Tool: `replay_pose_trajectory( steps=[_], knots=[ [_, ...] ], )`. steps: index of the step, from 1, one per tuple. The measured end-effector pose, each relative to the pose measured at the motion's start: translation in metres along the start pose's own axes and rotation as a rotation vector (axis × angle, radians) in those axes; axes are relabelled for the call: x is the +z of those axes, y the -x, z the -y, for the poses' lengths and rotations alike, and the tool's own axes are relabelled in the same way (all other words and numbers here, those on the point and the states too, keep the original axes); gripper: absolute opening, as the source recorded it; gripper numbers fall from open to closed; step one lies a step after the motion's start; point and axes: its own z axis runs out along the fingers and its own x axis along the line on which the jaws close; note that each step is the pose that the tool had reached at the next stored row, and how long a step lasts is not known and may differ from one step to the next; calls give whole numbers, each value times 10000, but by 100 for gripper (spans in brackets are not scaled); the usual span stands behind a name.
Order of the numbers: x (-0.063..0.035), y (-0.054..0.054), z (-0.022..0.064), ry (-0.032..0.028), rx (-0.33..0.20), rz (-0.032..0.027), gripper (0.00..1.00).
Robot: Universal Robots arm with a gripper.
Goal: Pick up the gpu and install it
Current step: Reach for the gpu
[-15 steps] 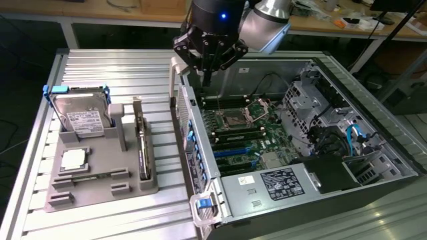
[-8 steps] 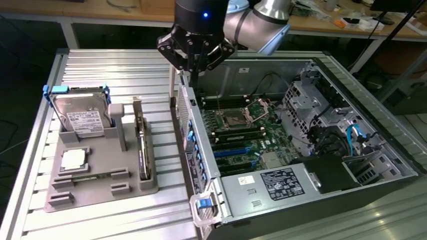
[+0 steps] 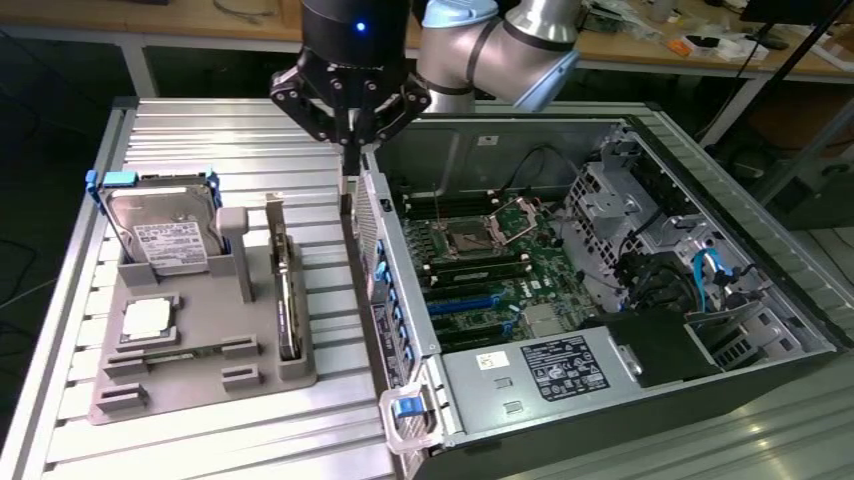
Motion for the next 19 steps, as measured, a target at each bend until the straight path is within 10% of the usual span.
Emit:
replay_pose_trajectory(
  steps=[9, 19],
  knots=[
    [-13, -325, 24, -1, -2, -1, 11],
    [-23, -623, 47, 0, 0, 0, 54]
  ],
)
